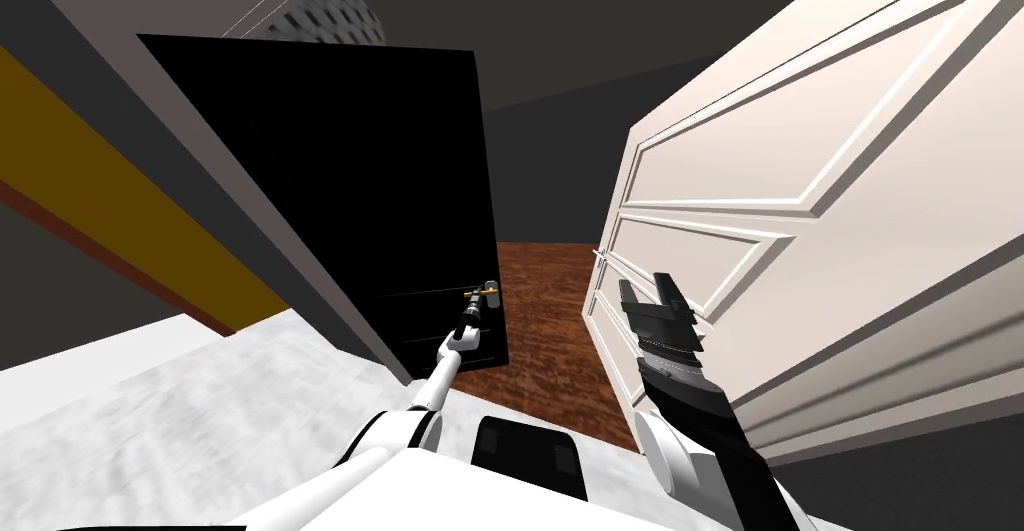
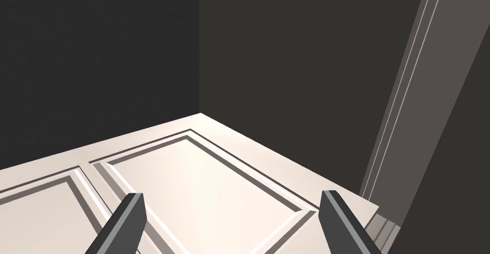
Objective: Push the door open
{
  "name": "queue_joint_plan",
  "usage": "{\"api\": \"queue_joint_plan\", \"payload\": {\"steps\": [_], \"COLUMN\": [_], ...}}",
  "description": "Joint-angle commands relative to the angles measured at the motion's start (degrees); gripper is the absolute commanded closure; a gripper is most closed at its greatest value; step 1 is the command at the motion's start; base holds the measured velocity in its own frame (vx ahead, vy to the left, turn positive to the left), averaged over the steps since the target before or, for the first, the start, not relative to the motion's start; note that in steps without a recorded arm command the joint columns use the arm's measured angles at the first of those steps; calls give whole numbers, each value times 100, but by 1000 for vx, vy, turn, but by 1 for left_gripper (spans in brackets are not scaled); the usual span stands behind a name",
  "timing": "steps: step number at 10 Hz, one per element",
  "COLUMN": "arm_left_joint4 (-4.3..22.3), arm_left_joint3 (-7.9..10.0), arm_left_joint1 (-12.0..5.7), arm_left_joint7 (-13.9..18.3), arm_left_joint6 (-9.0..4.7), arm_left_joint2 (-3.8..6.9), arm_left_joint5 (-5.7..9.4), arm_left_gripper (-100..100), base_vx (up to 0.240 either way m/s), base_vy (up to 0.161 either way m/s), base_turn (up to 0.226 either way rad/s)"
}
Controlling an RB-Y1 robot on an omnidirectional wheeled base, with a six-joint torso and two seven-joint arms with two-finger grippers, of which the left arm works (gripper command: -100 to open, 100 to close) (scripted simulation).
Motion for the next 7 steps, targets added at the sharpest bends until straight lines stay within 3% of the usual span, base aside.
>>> {"api": "queue_joint_plan", "payload": {"steps": [1,5,7], "arm_left_joint4": [-9,-11,-14], "arm_left_joint3": [171,352,525], "arm_left_joint1": [14,20,25], "arm_left_joint7": [-45,-85,-124], "arm_left_joint6": [-2,4,9], "arm_left_joint2": [80,108,113], "arm_left_joint5": [34,81,125], "arm_left_gripper": [100,100,100], "base_vx": [92,150,164], "base_vy": [-50,-104,-79], "base_turn": [37,88,69]}}
